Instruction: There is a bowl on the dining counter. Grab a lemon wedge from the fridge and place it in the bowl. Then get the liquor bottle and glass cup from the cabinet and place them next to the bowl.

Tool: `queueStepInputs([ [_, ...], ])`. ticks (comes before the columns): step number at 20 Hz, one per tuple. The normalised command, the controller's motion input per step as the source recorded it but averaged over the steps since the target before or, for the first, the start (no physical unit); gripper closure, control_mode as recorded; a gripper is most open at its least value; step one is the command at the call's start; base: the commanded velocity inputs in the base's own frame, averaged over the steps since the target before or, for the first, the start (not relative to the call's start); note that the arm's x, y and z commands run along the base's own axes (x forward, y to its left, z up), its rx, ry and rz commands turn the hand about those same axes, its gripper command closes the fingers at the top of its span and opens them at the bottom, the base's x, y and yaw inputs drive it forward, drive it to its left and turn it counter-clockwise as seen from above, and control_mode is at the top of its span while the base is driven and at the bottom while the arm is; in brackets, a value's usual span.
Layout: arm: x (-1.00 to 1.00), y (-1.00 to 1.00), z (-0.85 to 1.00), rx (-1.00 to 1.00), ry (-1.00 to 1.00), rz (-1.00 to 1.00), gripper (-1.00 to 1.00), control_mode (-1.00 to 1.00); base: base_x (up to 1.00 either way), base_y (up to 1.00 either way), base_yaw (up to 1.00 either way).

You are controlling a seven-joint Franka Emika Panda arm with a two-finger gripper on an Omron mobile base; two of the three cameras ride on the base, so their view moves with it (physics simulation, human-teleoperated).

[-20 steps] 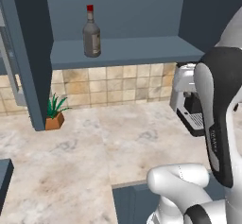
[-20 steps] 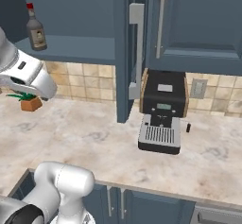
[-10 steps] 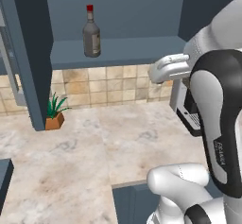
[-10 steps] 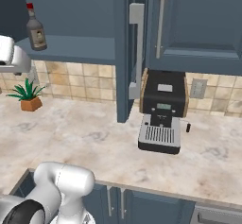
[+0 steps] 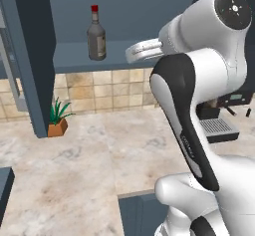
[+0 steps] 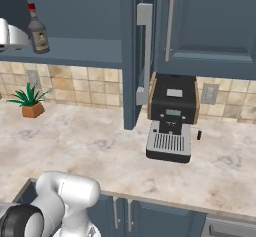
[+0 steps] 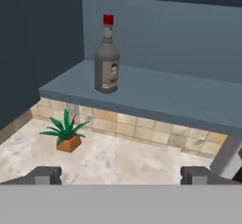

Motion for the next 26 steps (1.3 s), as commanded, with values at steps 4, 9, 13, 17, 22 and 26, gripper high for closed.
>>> queueStepInputs([
  [4,0.71,0.21,0.06,0.0,-0.18,0.0,-1.0,-1.0,0.0,0.0,0.0],
  [9,0.64,0.26,0.0,0.0,-0.1,0.0,-1.0,-1.0,0.0,0.0,0.0],
  [13,0.6,0.24,0.1,0.0,0.01,0.0,-1.0,-1.0,0.0,0.0,0.0],
  [17,0.53,0.18,0.32,0.04,0.1,0.0,-1.0,-1.0,0.0,0.0,0.0],
  [22,0.52,0.21,0.32,0.03,0.18,0.0,-1.0,-1.0,0.0,0.0,0.0],
  [26,0.54,0.26,0.07,0.01,0.2,0.0,-1.0,-1.0,0.0,0.0,0.0],
])
